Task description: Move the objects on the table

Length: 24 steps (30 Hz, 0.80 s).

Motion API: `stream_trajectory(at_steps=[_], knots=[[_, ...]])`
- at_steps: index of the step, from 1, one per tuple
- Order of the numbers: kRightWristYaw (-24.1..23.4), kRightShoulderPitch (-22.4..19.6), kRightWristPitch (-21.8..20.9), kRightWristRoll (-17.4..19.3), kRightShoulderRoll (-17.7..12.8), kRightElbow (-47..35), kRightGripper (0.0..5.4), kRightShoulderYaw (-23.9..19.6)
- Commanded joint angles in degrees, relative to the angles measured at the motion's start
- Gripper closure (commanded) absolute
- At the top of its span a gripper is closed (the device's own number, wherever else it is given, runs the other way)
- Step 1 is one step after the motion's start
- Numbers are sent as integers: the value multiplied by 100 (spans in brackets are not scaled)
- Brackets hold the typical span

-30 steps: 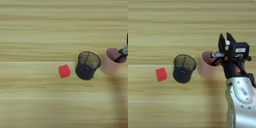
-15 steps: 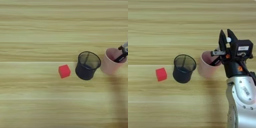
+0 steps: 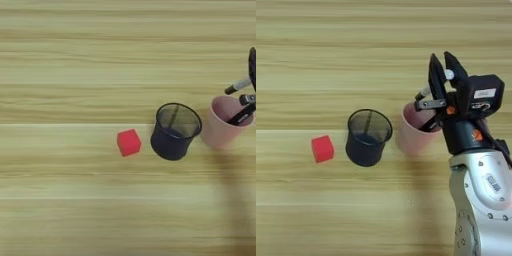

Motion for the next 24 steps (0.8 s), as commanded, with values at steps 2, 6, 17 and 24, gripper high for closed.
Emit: stream_trajectory(at_steps=[2, 6, 17, 24], knots=[[110, -60, -47, 140, -123, -409, 467, 270], [195, 102, -72, 125, -93, -474, 467, 557], [272, 441, 85, 165, -82, -545, 467, 1083], [302, 565, -13, -18, -74, -276, 467, 1314]])
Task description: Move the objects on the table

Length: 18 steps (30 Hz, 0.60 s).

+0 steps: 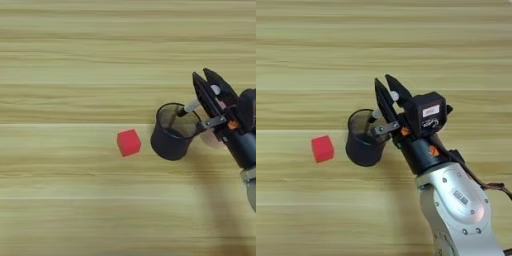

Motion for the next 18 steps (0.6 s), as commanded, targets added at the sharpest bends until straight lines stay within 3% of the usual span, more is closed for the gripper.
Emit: stream_trajectory(at_steps=[1, 18], knots=[[-26, -51, -254, -163, -52, 111, 467, 113], [32, 67, -1048, -674, -6, 1317, 467, 449]])
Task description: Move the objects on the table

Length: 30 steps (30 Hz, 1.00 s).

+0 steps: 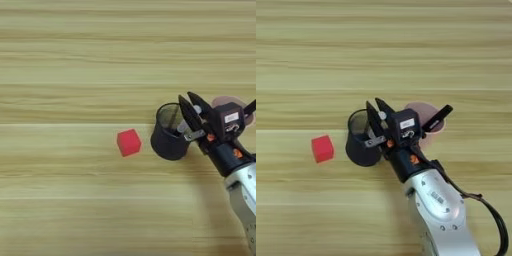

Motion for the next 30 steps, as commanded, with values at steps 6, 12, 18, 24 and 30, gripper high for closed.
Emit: stream_trajectory(at_steps=[6, 12, 18, 24, 30], knots=[[25, -147, -414, -155, -42, 142, 467, 71], [64, -126, -492, -258, -26, 343, 467, 147], [78, -108, -575, -336, -36, 466, 467, 200], [86, -105, -602, -376, -31, 493, 366, 208], [79, -89, -611, -395, -21, 463, 279, 223]])
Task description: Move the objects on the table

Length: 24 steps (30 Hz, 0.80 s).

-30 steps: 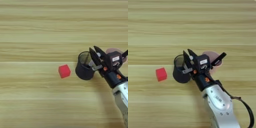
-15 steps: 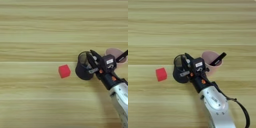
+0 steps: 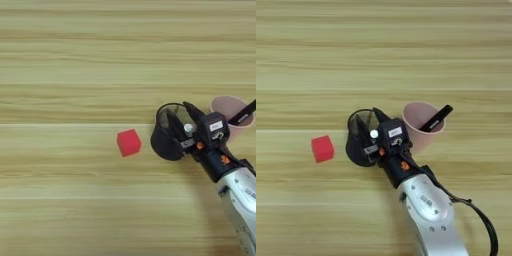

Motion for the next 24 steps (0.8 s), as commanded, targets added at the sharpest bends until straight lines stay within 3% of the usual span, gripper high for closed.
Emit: stream_trajectory(at_steps=[1, 24], knots=[[-26, -136, -185, -21, -18, -199, 273, -15], [9, -57, -150, 65, -20, -818, 27, 52]])
